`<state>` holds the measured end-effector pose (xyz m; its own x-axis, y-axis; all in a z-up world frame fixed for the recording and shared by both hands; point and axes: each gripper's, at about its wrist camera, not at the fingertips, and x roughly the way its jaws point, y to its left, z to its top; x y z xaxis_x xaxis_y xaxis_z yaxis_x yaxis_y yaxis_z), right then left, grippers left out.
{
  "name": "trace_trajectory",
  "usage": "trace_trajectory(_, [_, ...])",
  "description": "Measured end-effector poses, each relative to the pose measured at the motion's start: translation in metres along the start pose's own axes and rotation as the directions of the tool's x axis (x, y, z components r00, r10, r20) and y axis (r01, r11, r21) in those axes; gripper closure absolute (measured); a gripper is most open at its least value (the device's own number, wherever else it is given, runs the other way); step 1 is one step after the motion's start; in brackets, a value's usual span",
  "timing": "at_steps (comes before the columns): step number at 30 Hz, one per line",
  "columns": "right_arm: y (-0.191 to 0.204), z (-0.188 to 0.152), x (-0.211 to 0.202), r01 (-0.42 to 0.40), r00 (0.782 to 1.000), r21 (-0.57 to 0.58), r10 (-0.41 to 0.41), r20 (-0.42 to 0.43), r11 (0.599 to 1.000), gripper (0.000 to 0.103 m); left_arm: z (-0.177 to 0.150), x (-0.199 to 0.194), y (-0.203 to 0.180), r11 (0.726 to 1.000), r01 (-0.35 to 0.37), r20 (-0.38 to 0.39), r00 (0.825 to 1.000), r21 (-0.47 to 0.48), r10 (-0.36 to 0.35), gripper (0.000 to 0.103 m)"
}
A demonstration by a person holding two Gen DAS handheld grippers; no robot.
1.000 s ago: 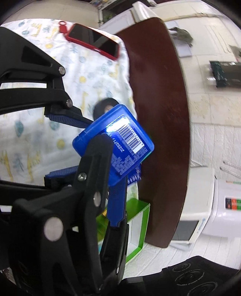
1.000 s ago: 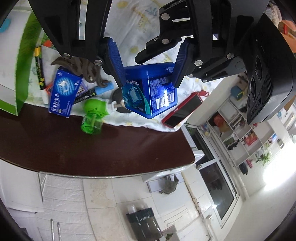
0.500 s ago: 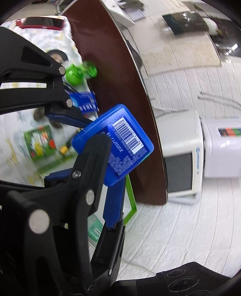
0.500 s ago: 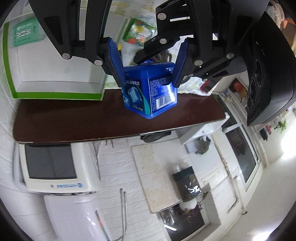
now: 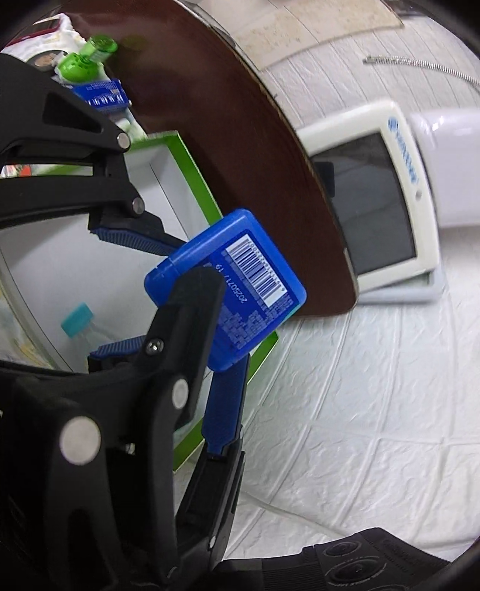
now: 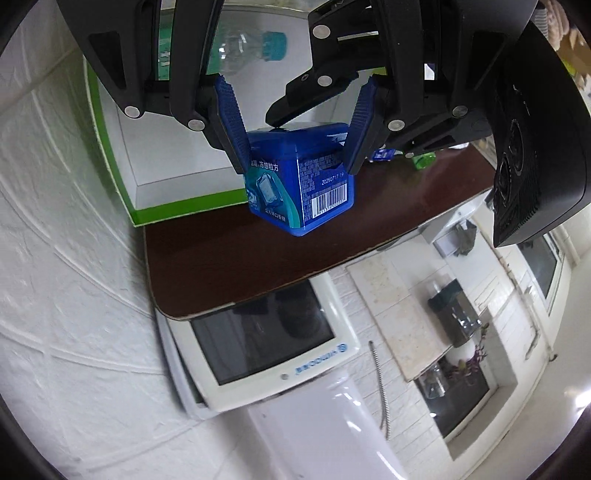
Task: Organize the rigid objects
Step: 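Lower the blue cube into the green box and release it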
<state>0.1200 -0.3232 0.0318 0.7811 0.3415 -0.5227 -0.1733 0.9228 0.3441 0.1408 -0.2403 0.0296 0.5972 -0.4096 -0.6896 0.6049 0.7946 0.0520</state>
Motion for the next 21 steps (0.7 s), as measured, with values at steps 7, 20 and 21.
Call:
trace_trajectory(7, [-0.052, -0.007, 0.009, 0.046, 0.998, 0.093, -0.042, -0.043, 0.995, 0.049, 0.007, 0.050, -0.023, 0.998, 0.061, -0.084, 0.995, 0.013, -0.060, 0.063])
trace_trajectory(20, [-0.074, -0.017, 0.029, 0.104, 0.991, 0.108, -0.094, -0.097, 0.989, 0.049, 0.009, 0.092, -0.026, 0.994, 0.106, -0.174, 0.979, -0.025, -0.108, 0.065])
trace_trajectory(21, [-0.077, -0.019, 0.028, 0.105, 0.991, 0.108, -0.095, -0.096, 0.989, 0.049, 0.010, 0.094, -0.026, 0.994, 0.108, -0.177, 0.978, -0.025, -0.110, 0.065])
